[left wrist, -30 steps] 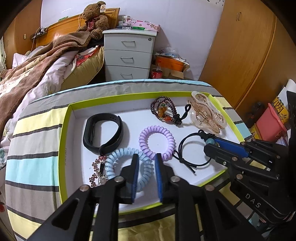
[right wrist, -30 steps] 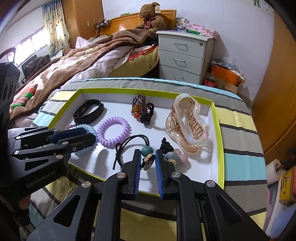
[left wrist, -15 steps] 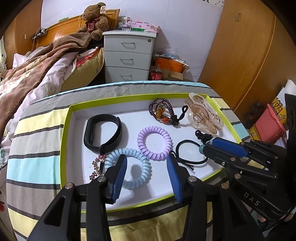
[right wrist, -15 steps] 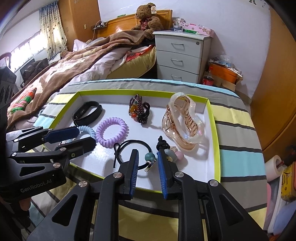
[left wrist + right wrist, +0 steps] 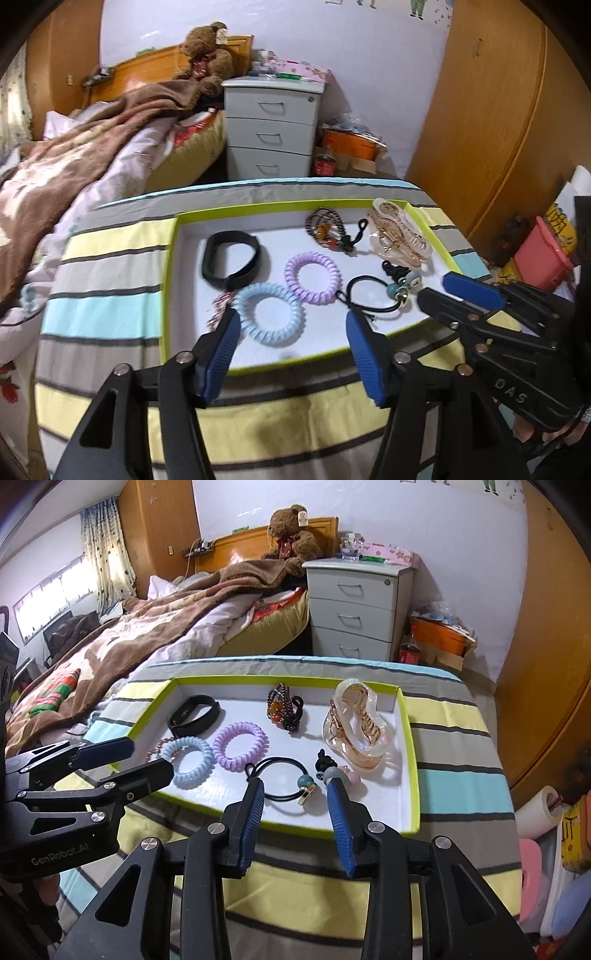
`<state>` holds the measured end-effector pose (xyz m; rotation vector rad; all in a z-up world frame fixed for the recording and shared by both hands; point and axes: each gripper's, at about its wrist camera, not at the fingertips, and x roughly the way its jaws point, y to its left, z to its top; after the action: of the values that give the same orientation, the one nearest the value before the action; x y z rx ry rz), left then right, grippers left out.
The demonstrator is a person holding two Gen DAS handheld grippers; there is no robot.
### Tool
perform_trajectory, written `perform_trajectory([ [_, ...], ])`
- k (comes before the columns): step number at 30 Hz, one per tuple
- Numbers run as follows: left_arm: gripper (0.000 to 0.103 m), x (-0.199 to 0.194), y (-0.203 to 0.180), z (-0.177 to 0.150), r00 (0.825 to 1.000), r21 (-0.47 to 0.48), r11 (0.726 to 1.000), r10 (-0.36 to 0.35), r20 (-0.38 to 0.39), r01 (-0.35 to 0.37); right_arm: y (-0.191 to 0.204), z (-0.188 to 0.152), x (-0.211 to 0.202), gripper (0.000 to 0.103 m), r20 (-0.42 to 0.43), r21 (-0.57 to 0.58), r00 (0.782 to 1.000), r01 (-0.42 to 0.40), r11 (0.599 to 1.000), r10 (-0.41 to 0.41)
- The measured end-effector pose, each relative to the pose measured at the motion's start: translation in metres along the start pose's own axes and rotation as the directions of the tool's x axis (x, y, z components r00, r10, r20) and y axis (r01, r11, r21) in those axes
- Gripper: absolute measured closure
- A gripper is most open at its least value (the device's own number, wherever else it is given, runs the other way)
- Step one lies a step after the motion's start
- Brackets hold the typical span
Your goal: Organize jewelry
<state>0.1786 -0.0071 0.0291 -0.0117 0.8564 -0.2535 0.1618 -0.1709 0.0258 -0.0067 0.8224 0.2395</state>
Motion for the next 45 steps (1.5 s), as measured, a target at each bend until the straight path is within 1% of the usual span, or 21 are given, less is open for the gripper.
perform_trajectory([
  [7,0.029,-0.029,0.0,-0.018,0.996,-0.048,0.996,0.072,0.046,-0.069,0.009,-0.013,-0.031,0.066,0.052,0.01,0.999,0.007,1.0,-0.007],
  [9,0.029,-0.036,-0.002,-0.024,0.991,-0.052,0.992,0.119,0.056,-0.116,0.013,-0.017,-0.04,0.066,0.071,0.004,0.997,0.026,1.0,-0.026],
  [12,0.028,-0.045,-0.004,-0.032,0.989,-0.07,0.989,0.136,0.063,-0.132,0.02,-0.022,-0.052,0.066,0.1,-0.006,0.993,0.064,0.998,-0.064],
  [16,0.028,-0.056,-0.009,-0.04,0.98,-0.076,0.982,0.181,0.081,-0.175,0.023,-0.028,-0.06,0.066,0.111,0.024,0.991,0.067,0.997,-0.069],
  [20,0.027,-0.062,-0.012,-0.046,0.976,-0.072,0.979,0.198,0.087,-0.192,0.025,-0.033,-0.063,0.066,0.113,0.037,0.991,0.072,0.997,-0.076],
  [23,0.027,-0.065,-0.012,-0.05,0.977,-0.08,0.979,0.194,0.09,-0.187,0.023,-0.035,-0.066,0.066,0.117,0.052,0.99,0.075,0.996,-0.081],
  [29,0.026,-0.069,-0.013,-0.051,0.972,-0.096,0.974,0.216,0.095,-0.207,0.024,-0.037,-0.069,0.066,0.124,0.058,0.988,0.083,0.995,-0.09],
  [34,0.024,-0.067,-0.015,-0.052,0.962,-0.089,0.963,0.26,0.078,-0.253,0.024,-0.038,-0.07,0.066,0.122,0.058,0.988,0.083,0.995,-0.09],
  [36,0.024,-0.068,-0.014,-0.053,0.967,-0.096,0.968,0.239,0.085,-0.231,0.025,-0.038,-0.069,0.066,0.121,0.056,0.989,0.082,0.995,-0.088],
  [38,0.024,-0.068,-0.012,-0.054,0.974,-0.108,0.972,0.215,0.076,-0.207,0.025,-0.039,-0.07,0.066,0.117,0.057,0.989,0.084,0.995,-0.091],
  [45,0.024,-0.069,-0.017,-0.056,0.967,-0.096,0.967,0.242,0.082,-0.234,0.026,-0.041,-0.071,0.066,0.114,0.061,0.99,0.081,0.995,-0.087],
])
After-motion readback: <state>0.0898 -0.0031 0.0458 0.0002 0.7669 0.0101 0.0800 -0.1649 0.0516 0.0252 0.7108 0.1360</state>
